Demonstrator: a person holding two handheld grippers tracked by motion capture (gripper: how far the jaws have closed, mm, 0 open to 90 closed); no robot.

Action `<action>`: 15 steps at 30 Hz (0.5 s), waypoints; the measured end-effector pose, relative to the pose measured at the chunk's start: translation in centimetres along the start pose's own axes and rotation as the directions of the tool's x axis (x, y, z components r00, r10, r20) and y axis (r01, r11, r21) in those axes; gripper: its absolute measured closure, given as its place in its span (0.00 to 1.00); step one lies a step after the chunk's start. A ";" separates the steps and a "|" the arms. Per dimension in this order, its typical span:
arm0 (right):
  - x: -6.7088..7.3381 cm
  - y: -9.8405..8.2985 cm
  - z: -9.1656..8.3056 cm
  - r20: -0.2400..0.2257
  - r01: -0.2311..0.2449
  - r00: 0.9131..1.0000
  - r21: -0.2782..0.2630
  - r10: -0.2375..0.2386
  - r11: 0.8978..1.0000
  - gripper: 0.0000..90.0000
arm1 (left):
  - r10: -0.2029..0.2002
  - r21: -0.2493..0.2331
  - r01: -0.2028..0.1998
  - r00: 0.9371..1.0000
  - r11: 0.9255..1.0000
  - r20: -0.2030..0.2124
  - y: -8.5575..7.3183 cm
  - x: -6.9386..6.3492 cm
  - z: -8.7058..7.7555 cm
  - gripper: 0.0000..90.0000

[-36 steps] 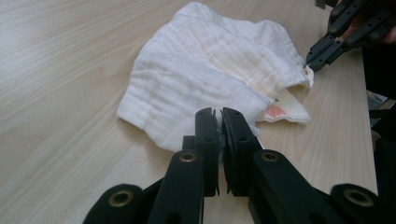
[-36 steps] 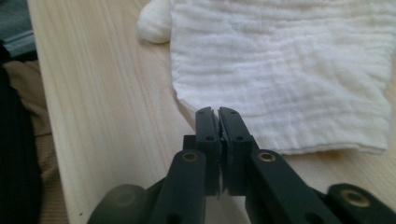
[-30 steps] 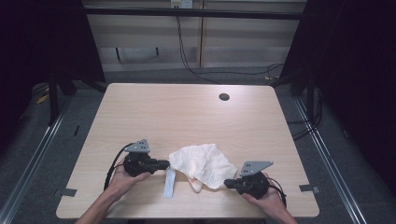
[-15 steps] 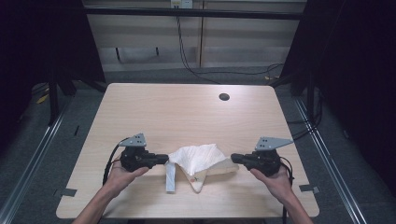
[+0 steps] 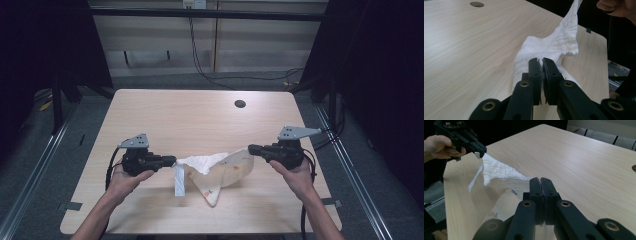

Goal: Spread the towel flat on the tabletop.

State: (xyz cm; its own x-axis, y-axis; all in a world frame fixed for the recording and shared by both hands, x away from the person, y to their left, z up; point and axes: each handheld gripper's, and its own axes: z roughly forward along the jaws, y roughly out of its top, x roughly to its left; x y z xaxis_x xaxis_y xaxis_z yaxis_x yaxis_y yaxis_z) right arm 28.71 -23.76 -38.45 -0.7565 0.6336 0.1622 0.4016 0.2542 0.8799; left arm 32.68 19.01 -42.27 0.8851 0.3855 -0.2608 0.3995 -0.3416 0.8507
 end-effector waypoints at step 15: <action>-1.0 3.0 -1.5 0.025 0.000 1.000 -0.064 0.002 0.998 0.99 | 0.017 -0.054 -0.020 0.999 0.998 -0.047 2.8 0.4 -2.1 0.96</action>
State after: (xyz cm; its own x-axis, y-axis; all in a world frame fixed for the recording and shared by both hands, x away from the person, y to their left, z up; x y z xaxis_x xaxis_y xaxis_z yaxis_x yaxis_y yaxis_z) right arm 29.88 -24.70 -35.33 -0.7425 0.6523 0.1524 0.3678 0.2068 0.9066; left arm 33.67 19.99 -39.03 0.8795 0.4196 -0.2244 0.3686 -0.3025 0.8790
